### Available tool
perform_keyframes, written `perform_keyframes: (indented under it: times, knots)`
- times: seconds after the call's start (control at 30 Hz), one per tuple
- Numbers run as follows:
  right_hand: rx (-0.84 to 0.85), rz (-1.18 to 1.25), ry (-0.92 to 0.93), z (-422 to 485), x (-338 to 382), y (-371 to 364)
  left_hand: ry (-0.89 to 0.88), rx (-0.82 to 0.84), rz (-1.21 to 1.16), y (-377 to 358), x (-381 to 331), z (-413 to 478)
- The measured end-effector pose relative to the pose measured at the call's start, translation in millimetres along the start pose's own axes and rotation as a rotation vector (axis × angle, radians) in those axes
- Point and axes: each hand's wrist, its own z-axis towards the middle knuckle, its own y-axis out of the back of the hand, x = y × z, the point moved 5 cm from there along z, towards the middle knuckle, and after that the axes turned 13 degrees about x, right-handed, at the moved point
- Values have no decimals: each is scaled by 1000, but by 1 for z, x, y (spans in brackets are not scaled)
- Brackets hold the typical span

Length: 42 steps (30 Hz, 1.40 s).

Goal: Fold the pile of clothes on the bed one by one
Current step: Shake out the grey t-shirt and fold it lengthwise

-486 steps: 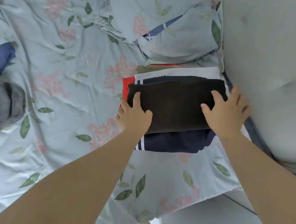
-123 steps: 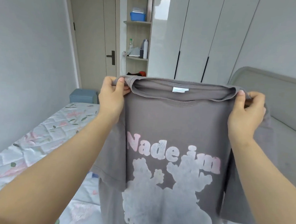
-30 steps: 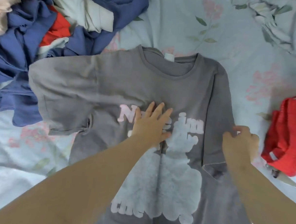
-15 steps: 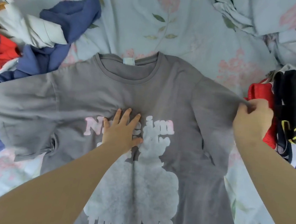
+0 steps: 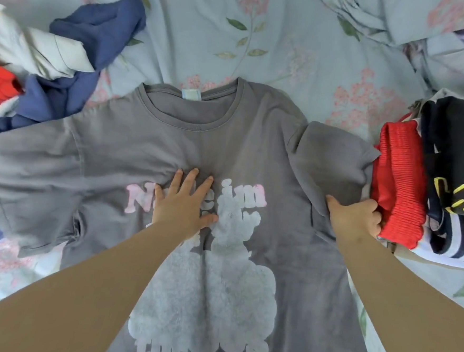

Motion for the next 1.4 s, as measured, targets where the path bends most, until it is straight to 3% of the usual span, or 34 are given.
perform_keyframes:
  times: [0.1,0.33,0.43,0.47,0.53,0.6,0.63,0.67,0.73,0.8,0.83,0.97,1.13,1.3,1.4]
  knots:
    - [33,174,20,10,-3,-2,-6,-4,-4,0,0,-1]
    - [23,495,368,-3,45,39,-20,14,-33,5,1,-3]
    - [-33,429,525,-30,82,59,-32,45,-73,6,3,-4]
    - [20,348,633,-46,97,58,-38,49,-107,7,3,-4]
    - [398,141,796,-81,116,34,-57,42,-216,9,7,-3]
    - [820,-115,760,-110,112,-2,-75,-14,-414,15,11,-5]
    - [912,-183,703,-114,105,-13,-77,-55,-576,19,14,-7]
    - [890,-177,663,-108,98,-20,-64,-90,-751,22,17,-8]
    - [617,-106,592,-80,86,-20,-2,-141,-994,26,20,-9]
    - [332,-143,497,-58,68,-15,53,-193,-1015,31,18,-5]
    - [270,-177,462,-50,59,-16,74,-217,-1021,34,15,-3]
    - [272,-179,456,-29,32,-26,113,-364,-771,65,-10,4]
    - [227,42,667,-33,20,-23,-91,-435,-380,105,-64,27]
    - [291,-293,938,-35,-5,-28,-175,-292,-428,127,-101,57]
    - [233,-337,1034,-31,-6,-27,-251,-329,-447,137,-110,66]
